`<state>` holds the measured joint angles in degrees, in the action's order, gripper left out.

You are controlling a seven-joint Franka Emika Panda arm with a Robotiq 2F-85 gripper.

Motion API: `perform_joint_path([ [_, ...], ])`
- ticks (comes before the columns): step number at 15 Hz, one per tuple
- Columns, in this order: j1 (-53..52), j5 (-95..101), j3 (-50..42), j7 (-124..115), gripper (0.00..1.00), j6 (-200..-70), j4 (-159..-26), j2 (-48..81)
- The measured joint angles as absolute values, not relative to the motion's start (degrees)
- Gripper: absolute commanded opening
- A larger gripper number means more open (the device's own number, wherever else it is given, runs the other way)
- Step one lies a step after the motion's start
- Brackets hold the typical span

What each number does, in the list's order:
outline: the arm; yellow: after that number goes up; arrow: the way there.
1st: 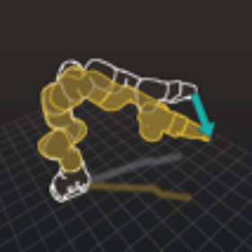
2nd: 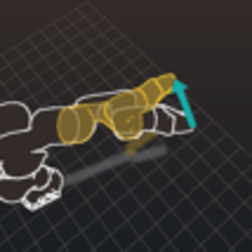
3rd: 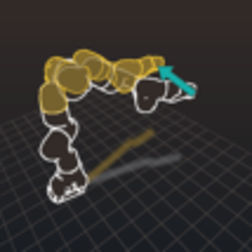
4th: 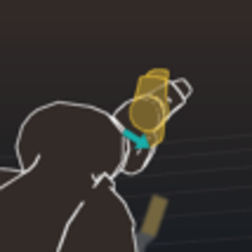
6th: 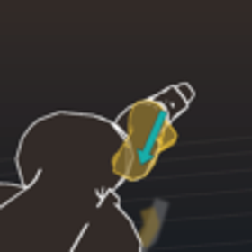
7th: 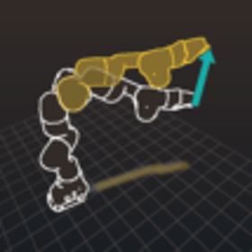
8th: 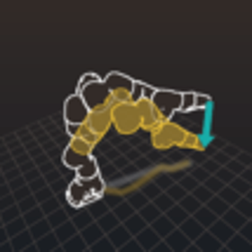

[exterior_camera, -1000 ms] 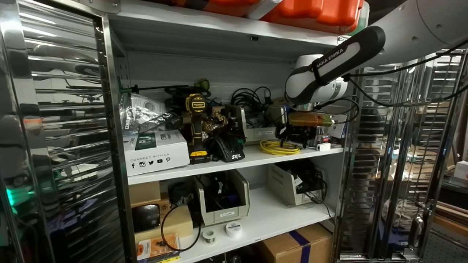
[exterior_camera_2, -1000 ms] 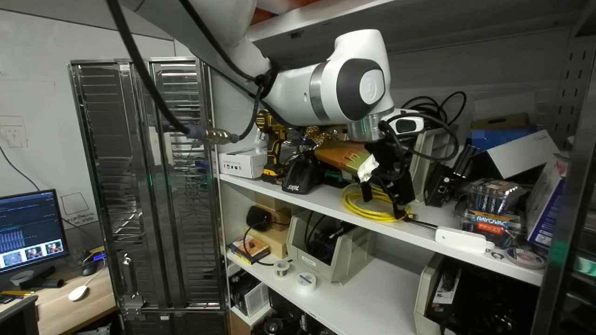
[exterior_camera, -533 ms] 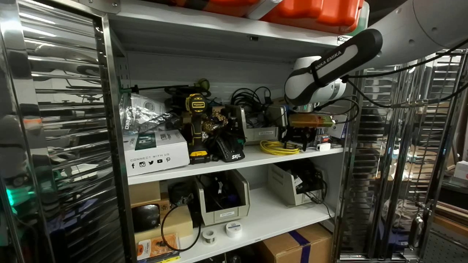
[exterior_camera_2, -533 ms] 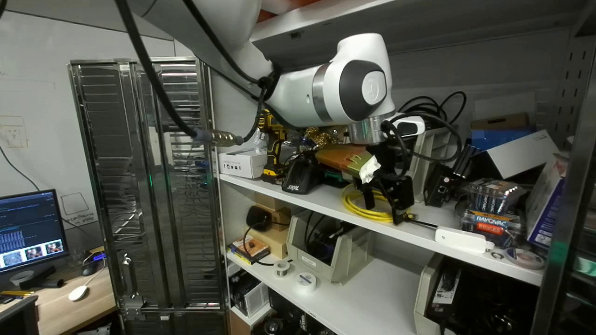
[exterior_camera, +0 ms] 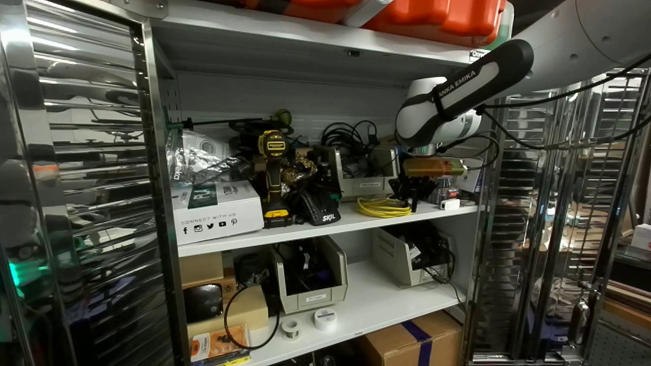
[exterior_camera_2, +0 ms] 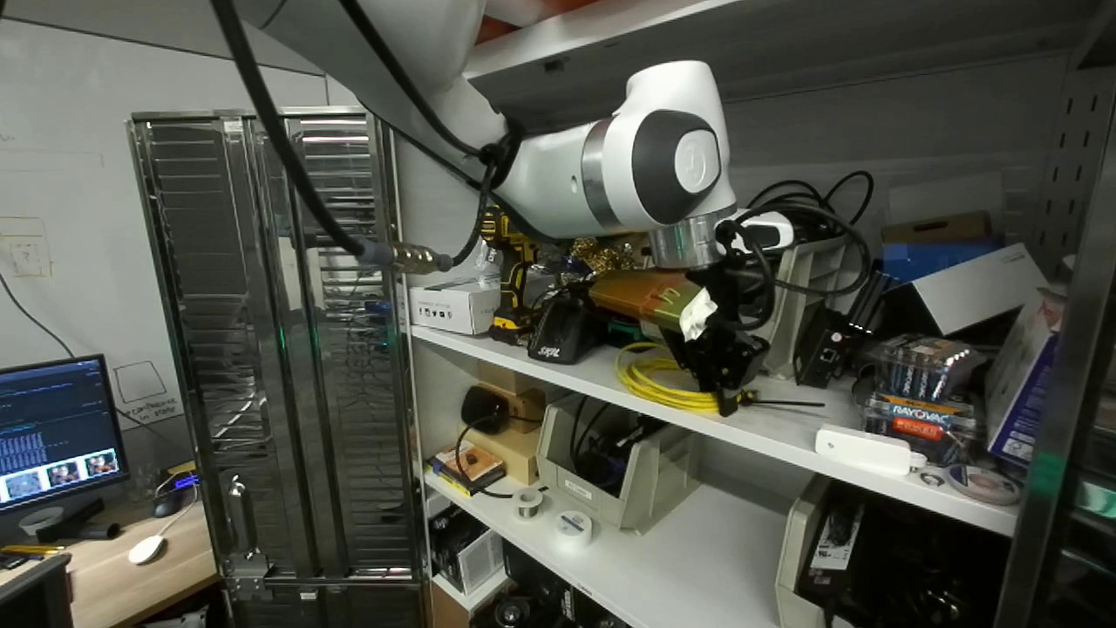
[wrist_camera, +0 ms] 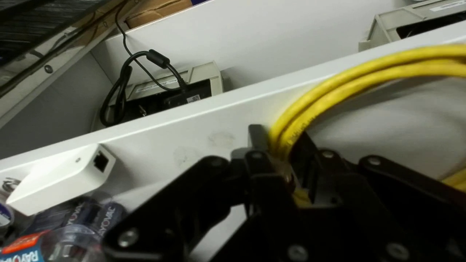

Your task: Put the yellow cable inside the tool box

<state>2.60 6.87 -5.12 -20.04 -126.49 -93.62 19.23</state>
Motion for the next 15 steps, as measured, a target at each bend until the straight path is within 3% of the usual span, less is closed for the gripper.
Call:
perform_joint_path([
  [2, 2.59, 8.41, -5.21, -19.45, 0.09, -126.48, -94.42, 18.61],
  [9, 2.79, 13.32, -6.08, -17.02, 0.07, -128.17, -105.13, 6.96],
  [15, 4.51, 8.76, -6.12, -15.81, 0.04, -137.28, -113.31, -5.74],
])
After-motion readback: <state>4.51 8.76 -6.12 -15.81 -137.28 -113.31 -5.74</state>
